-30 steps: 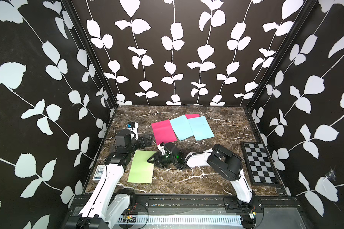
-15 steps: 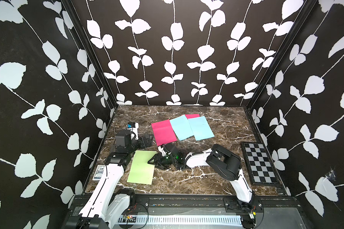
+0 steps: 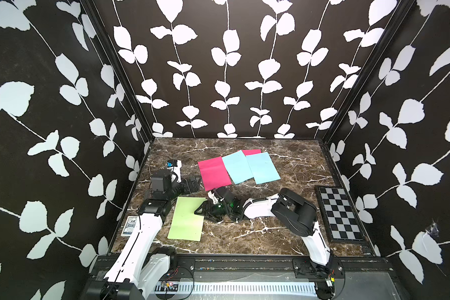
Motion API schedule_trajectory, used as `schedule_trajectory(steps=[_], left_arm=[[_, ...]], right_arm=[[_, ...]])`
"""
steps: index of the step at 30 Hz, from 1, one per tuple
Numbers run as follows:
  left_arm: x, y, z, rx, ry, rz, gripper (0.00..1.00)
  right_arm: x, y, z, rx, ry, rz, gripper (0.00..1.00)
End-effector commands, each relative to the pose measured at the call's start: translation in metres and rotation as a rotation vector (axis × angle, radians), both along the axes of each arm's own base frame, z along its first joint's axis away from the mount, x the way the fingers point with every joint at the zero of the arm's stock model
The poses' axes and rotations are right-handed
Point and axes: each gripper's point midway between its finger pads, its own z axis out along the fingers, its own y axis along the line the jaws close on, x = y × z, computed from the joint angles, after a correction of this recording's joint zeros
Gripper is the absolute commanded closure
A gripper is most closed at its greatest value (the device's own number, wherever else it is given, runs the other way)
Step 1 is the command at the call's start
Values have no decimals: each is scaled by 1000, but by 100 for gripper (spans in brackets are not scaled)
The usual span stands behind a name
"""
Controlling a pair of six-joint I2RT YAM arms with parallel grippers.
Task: Sort the scattered colored papers by color
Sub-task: Place the colored paper.
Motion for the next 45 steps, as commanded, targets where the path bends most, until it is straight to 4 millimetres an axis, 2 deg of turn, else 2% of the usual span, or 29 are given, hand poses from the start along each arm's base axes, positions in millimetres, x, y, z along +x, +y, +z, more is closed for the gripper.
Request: schedule_trajectory(steps=[1, 7, 14, 15, 24, 32, 33, 39, 43, 45], left_arm=[[1, -1, 1, 2, -17, -12, 1], [1, 0, -2, 2, -11, -11, 1], [1, -1, -4, -8, -11, -13, 1], [1, -1, -4, -8, -9, -11, 1], [0, 0, -9, -6, 2, -12, 1], [-1, -1, -10, -7, 4, -16, 1], [-1, -1, -9, -6, 3, -16, 1], [1, -3, -5, -11, 4, -30, 1], [7, -7, -3, -29, 7, -46, 1], [11, -11, 0, -47, 5, -59, 1]], right_arm=[[9, 9, 17, 33, -6, -15, 36], [10, 8, 24, 19, -41, 2, 36], [8, 4, 19, -36, -63, 26, 34], [12, 10, 28, -19, -77, 26, 34], [15, 16, 27, -4, -76, 22, 34], [13, 6, 26, -27, -84, 14, 33], [10, -3, 15, -57, -75, 10, 33], [6, -38, 13, -142, -113, -10, 32], [6, -73, 21, -220, -175, -28, 32], [12, -95, 35, -265, -230, -47, 31]])
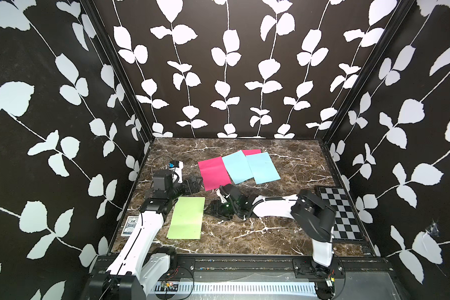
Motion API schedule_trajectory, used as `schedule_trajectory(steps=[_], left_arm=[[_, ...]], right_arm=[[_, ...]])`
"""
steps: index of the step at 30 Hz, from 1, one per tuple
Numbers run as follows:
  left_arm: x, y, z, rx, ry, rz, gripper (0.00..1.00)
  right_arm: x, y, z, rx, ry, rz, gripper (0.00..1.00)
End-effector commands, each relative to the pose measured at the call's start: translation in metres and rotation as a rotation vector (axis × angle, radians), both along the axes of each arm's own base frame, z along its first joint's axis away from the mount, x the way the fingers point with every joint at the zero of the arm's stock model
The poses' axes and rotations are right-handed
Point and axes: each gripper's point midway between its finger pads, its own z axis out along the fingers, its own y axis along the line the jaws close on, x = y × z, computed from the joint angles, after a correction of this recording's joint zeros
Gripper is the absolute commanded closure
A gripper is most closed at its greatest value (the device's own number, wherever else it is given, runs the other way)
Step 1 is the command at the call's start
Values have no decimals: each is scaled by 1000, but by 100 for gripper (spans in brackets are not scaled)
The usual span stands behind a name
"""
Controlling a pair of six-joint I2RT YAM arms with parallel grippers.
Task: Sort the scattered colored papers by color
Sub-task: Place the colored paper, then pick up the colored paper from the center of the board.
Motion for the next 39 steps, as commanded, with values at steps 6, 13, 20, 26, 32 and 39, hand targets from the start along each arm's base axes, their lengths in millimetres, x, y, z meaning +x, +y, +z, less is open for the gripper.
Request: schedule_trajectory(steps=[6, 13, 20, 26, 32, 39], left_arm=[[35, -23, 18, -114, -7, -87, 1], [87, -56, 2, -247, 58, -157, 1], [131, -126, -14, -271, 113, -280, 1], [163, -166, -23, -387, 135, -309, 1], [177, -223, -39, -429, 182, -386, 1], [197, -266, -51, -462, 218, -420, 1]], right_arm=[[54, -106, 69, -231, -321, -104, 29], [119, -166, 106, -226, -424, -258, 24], [178, -200, 97, -185, -390, -377, 24], [208, -219, 70, -188, -326, -422, 24], [242, -252, 54, -163, -290, -513, 25], [267, -267, 31, -196, -240, -536, 27]])
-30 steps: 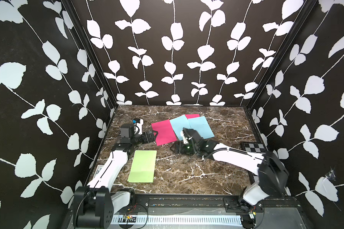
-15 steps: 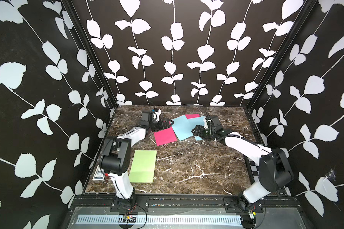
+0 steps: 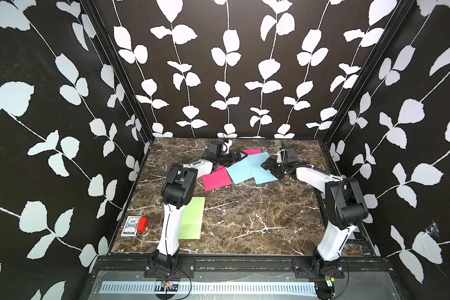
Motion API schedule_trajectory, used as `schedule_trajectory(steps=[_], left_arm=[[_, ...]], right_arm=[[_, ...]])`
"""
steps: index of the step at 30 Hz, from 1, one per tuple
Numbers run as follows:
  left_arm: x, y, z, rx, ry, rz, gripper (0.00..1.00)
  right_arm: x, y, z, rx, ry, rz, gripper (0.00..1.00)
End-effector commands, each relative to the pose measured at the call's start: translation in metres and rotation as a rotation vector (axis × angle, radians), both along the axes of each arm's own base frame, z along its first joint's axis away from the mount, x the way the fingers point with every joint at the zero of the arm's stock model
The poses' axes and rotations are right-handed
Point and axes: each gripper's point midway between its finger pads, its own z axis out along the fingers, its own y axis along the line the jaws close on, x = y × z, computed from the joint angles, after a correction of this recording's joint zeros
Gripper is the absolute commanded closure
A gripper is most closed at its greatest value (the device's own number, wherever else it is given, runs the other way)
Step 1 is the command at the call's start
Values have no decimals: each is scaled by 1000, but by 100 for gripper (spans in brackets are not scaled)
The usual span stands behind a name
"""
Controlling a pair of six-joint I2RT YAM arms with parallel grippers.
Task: Sort the scattered colored papers by color
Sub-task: Pick up the colored paper from the center of the board.
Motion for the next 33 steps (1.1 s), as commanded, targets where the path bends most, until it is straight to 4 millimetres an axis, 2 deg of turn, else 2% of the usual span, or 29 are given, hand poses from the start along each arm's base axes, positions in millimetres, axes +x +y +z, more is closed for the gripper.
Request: schedule_trajectory(steps=[1, 6, 16, 25, 33], left_arm=[[6, -17, 26, -49, -27, -21, 1], [11, -31, 18, -41, -11, -35, 1], [12, -46, 1, -20, 35, -44, 1], [-1, -41, -17, 43, 115, -15, 1], [-5, -43, -31, 61, 172, -2, 1]], right_arm=[[16, 4, 6, 16, -26, 13, 27], [30, -2, -3, 19, -15, 1, 27], [30, -14, -31, 15, 40, -19, 27], [25, -18, -49, 14, 78, -19, 27], [24, -17, -60, 27, 101, -22, 26]])
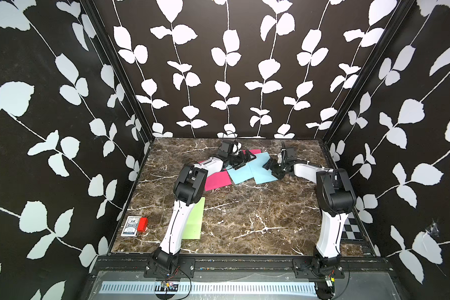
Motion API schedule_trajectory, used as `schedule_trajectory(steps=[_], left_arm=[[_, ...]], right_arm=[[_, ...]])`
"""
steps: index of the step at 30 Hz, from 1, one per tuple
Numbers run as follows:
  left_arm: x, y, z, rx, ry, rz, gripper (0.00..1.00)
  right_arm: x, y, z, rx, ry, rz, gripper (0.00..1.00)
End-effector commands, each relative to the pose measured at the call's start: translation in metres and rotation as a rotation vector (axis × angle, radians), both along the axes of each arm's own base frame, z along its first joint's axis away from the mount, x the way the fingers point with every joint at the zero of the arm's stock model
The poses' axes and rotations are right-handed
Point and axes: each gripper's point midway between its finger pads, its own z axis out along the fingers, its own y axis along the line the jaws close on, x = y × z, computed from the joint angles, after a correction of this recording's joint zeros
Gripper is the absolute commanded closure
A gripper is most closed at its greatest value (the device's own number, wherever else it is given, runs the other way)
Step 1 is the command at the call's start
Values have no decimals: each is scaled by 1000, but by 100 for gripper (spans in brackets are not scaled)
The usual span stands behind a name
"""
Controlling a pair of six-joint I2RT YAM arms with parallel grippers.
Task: Sort the scattered colored papers by color
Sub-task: Pick up the colored paper from the center of the board.
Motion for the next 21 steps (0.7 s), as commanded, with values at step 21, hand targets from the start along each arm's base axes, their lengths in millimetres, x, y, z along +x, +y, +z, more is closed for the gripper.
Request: schedule_trajectory(steps=[21], left_arm=[[-3, -32, -4, -79, 61, -15, 3]], right_arm=[[-17, 4, -37, 49, 81, 10, 26]])
